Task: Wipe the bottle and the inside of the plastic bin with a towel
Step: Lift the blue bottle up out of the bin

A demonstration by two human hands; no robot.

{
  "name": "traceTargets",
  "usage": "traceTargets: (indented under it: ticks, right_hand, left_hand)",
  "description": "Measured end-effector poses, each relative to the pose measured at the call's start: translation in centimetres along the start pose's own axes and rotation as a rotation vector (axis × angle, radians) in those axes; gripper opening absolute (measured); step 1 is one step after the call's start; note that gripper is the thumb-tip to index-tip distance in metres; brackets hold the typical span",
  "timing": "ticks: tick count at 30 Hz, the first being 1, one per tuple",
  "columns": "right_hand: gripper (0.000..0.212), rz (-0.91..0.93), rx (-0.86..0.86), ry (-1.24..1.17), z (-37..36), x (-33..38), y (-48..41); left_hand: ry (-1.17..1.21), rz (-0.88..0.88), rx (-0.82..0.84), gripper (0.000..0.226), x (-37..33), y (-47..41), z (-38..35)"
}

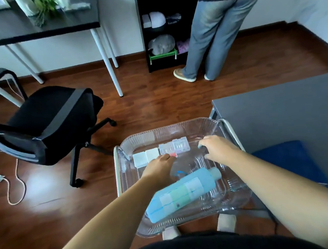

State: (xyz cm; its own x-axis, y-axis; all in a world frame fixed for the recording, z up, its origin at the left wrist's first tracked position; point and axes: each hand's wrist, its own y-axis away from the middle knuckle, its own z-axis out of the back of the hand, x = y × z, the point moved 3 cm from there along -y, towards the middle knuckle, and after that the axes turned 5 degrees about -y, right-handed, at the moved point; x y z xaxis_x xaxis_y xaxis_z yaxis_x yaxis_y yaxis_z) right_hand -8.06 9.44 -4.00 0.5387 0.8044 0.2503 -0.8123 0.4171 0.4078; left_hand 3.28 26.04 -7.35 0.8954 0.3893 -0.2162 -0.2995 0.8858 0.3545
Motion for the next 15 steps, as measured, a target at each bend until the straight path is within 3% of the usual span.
traceTargets:
  ticks: [5, 9, 15]
  right_hand:
    - [0.04, -0.099, 0.155, 0.085, -2.9, -1.4, 1.5]
    - [0.035, -0.191, 0.274, -0.006, -5.3, -2.7, 1.4]
    - [0.031, -0.138, 0.321, -0.001, -6.9, -3.2, 1.1]
  left_hand:
    - [-0.04, -0.035, 0.113, 0.074, -1.3, 1.0, -3.0]
    - [-0.012, -0.002, 0.139, 0.074, -1.5, 1.8, -4.3]
    - [0.099, 0.086, 0.124, 0.066, -1.6, 2.4, -5.0]
